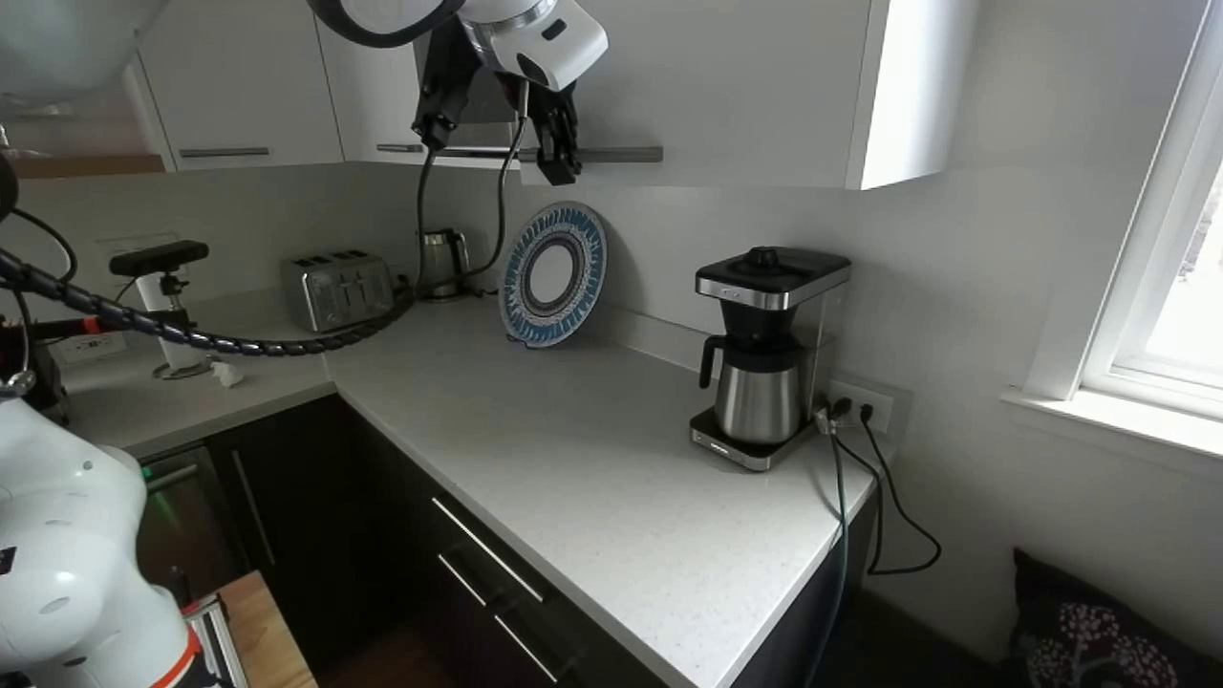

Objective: Open the right cabinet door

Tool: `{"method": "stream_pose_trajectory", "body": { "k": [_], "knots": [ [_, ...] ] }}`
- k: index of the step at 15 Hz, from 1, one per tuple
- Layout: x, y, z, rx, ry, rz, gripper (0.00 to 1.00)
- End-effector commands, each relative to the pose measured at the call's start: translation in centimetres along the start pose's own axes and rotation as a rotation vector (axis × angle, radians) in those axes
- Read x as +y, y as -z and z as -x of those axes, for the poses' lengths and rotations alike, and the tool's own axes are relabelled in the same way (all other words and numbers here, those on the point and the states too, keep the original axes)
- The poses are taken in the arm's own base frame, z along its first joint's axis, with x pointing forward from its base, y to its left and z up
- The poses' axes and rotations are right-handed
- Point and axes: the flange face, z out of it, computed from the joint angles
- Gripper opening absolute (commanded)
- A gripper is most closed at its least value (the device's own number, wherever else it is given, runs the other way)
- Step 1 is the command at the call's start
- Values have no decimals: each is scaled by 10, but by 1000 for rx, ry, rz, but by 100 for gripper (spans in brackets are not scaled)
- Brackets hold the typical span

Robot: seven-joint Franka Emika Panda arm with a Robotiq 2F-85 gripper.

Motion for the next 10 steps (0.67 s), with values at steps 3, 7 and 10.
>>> {"method": "stream_pose_trajectory", "body": {
  "k": [3,7,10],
  "knots": [
    [7,1,-17,33,-17,16,3],
    [24,18,-40,63,-4,6,3],
    [40,32,-58,66,28,6,3]
  ]
}}
